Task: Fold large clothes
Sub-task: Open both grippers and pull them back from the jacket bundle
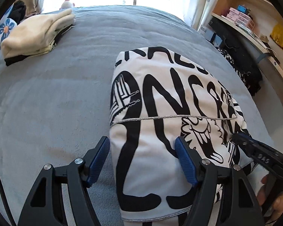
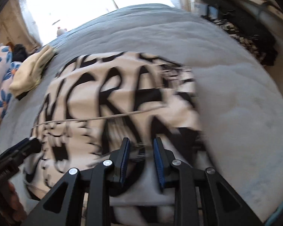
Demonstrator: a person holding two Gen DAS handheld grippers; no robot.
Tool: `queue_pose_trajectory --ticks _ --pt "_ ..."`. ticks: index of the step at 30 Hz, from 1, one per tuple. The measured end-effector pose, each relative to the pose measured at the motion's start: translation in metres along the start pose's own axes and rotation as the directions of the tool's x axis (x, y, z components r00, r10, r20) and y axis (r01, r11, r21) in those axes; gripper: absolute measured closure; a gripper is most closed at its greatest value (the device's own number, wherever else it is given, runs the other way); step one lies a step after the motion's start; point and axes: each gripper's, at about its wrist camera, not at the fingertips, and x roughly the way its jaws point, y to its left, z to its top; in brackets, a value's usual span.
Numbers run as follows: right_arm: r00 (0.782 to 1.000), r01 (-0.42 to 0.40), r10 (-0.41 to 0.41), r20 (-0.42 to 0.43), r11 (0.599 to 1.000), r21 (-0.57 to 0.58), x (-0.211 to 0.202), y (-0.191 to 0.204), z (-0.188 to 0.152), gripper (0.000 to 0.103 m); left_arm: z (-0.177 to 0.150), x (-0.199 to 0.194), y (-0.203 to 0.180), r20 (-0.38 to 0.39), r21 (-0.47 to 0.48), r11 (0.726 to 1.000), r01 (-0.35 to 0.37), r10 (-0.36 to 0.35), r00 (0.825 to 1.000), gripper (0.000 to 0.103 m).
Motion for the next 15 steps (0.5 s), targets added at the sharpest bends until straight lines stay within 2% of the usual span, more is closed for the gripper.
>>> queue_pose_trajectory --ticks 5,11,13,15 --pt "1.0 -0.026 0.026 0.003 0.996 0.09 -0.01 -0.02 -0.004 0.077 0.002 -0.003 -0.001 0.0 0.001 1.0 -0.02 0.02 1.0 0.033" --pt "0.997 0.075 -0.075 0.001 0.996 0.039 -0.016 -0.003 -0.009 0.076 0.004 -0.008 0.005 -0.006 -0.024 0.999 -0.027 0.026 1.0 0.033" --pt "0.996 0.092 -0.092 -0.005 0.995 0.027 -0.019 0.001 -0.01 0.076 0.004 -0.012 0.009 -0.015 -0.039 0.999 -0.026 0.025 1.0 0.033" --pt "0.996 0.086 -0.086 -0.01 0.996 0.026 -0.022 0.001 -0.011 0.071 0.003 -0.017 0.012 -0.018 -0.055 0.998 -0.02 0.02 1.0 0.033"
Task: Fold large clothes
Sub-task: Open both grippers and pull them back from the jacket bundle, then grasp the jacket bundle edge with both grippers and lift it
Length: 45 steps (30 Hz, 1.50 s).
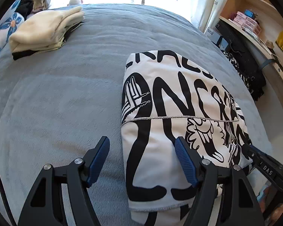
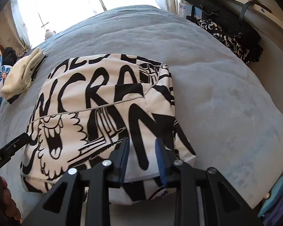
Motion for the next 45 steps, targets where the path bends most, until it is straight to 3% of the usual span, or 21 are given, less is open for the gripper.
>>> queue_pose_trajectory --ticks 11,13,15,18,20,25,28,32,34,36,41,43,45 --pt "1.0 -0.016 0.016 -0.018 1.0 -0.004 -0.02 0.006 -0.01 0.067 -0.008 -0.021 0.005 -0.051 0.027 0.999 -0.018 0.019 0.998 0.033" --pt "1.0 -0.022 0.022 -0.007 1.0 -0.017 -0.026 0.007 -0.011 0.057 -0.007 -0.025 0.004 -0.065 0.036 0.999 -0.004 0.006 0.998 0.033" --pt "1.0 -0.013 0.014 0.024 0.999 -0.051 -0.035 0.009 -0.01 0.039 -0.006 -0.031 0.006 -0.076 0.023 0.999 0.033 -0.031 0.997 0.033" --pt "0.994 0.059 -0.05 0.098 0.993 -0.101 -0.052 0.008 -0.005 0.025 -0.004 -0.038 0.009 -0.088 -0.011 0.997 0.07 -0.071 0.994 0.026" --pt "0.99 0.076 -0.062 0.124 0.991 -0.111 -0.061 0.003 0.002 0.024 -0.003 -0.041 0.011 -0.086 -0.032 0.998 0.058 -0.061 0.994 0.018" --pt "0.994 0.019 -0.007 0.106 0.993 -0.119 -0.069 -0.013 0.022 0.024 0.005 -0.039 0.016 -0.109 -0.063 0.995 0.082 -0.089 0.99 0.016" --pt "0.996 -0.051 0.058 0.063 0.993 -0.103 -0.061 -0.025 0.033 0.024 0.009 -0.031 0.019 -0.145 -0.098 0.983 0.154 -0.167 0.975 0.016" --pt "0.983 -0.174 0.173 -0.062 0.984 -0.025 -0.027 -0.044 0.047 0.024 0.012 -0.003 0.023 -0.214 -0.18 0.952 0.245 -0.282 0.935 0.016" --pt "0.97 -0.215 0.216 -0.112 0.976 0.019 -0.005 -0.053 0.053 0.024 0.011 0.012 0.024 -0.235 -0.215 0.938 0.273 -0.321 0.917 0.016" --pt "0.946 -0.262 0.275 -0.172 0.96 0.094 0.021 -0.065 0.057 0.024 0.011 0.023 0.022 -0.242 -0.225 0.932 0.283 -0.335 0.911 0.016" --pt "0.853 -0.409 0.46 -0.247 0.882 0.234 0.077 -0.081 0.059 0.024 0.015 0.049 0.013 -0.259 -0.193 0.939 0.285 -0.329 0.908 0.006" --pt "0.829 -0.428 0.489 -0.269 0.867 0.257 0.095 -0.081 0.058 0.024 0.016 0.058 0.01 -0.267 -0.187 0.939 0.287 -0.33 0.905 0.005" --pt "0.778 -0.489 0.561 -0.281 0.823 0.288 0.116 -0.077 0.056 0.024 0.017 0.07 0.008 -0.283 -0.189 0.936 0.297 -0.342 0.896 0.005"
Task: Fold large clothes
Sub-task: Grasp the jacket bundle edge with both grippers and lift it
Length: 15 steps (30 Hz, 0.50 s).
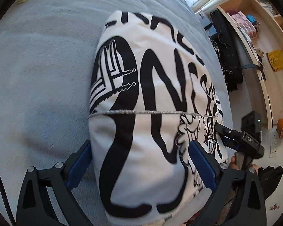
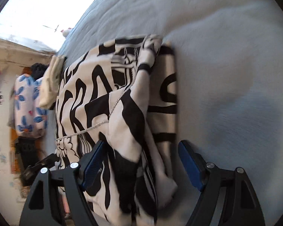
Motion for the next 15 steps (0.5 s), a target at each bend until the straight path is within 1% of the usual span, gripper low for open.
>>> queue_pose_trajectory --ticks 3,6,8,10,14,15 --pt "0.995 -0.104 0.104 -0.006 0.995 -0.003 0.013 0.0 0.008 0.021 0.004 0.017 0.002 -0.029 0.003 1.0 0.021 -0.021 0.999 0.005" --pt "0.99 -0.144 0.143 -0.015 0.989 -0.03 0.026 0.005 0.016 0.019 0.007 0.027 0.001 -0.029 0.013 0.999 0.034 -0.034 0.999 0.002" --pt "0.988 -0.157 0.156 -0.017 0.987 -0.036 0.032 0.007 0.021 0.019 0.012 0.03 0.001 -0.036 0.007 0.999 0.045 -0.044 0.998 0.001" --pt "0.988 -0.151 0.15 -0.021 0.987 -0.047 0.036 0.011 0.024 0.019 0.016 0.035 0.002 -0.052 0.001 0.999 0.051 -0.051 0.997 0.001" --pt "0.996 -0.094 0.093 -0.013 0.992 -0.088 0.041 0.023 0.024 0.022 0.024 0.045 -0.002 -0.066 -0.008 0.999 0.037 -0.037 0.997 0.001" --pt "0.997 -0.082 0.082 -0.006 0.992 -0.095 0.042 0.026 0.025 0.025 0.026 0.049 -0.005 -0.066 -0.01 1.0 0.03 -0.03 0.997 0.001"
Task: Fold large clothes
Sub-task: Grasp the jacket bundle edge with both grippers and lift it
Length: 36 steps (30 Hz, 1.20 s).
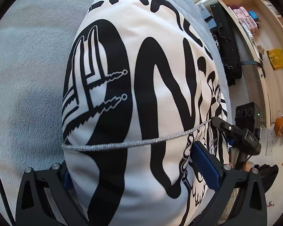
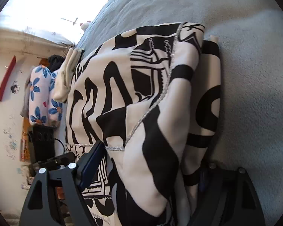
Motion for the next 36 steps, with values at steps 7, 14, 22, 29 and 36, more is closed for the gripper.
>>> queue_pose_trajectory --ticks 7,14,22,29,36 --pt "0.996 0.082 -0.079 0.051 0.994 -0.067 -0.003 0.029 -0.005 0.055 0.001 0.004 -0.037 0.071 0.053 0.99 -0.133 0.129 0.989 0.018" --pt "0.982 0.157 -0.145 0.117 0.983 -0.096 -0.013 0.069 -0.012 0.069 -0.006 -0.02 -0.077 0.2 0.174 0.956 -0.238 0.202 0.959 0.046" --pt "0.978 0.182 -0.164 0.131 0.974 -0.133 -0.008 0.119 -0.031 0.072 -0.014 -0.067 -0.085 0.246 0.223 0.923 -0.314 0.258 0.934 0.049" --pt "0.987 0.13 -0.107 0.117 0.969 -0.209 0.019 0.201 -0.034 0.073 -0.029 -0.157 -0.041 0.27 0.167 0.927 -0.334 0.283 0.92 0.049" --pt "0.994 0.052 -0.02 0.107 0.948 -0.313 0.056 0.32 -0.012 0.073 -0.103 -0.225 0.024 0.345 0.119 0.914 -0.387 0.327 0.88 0.049"
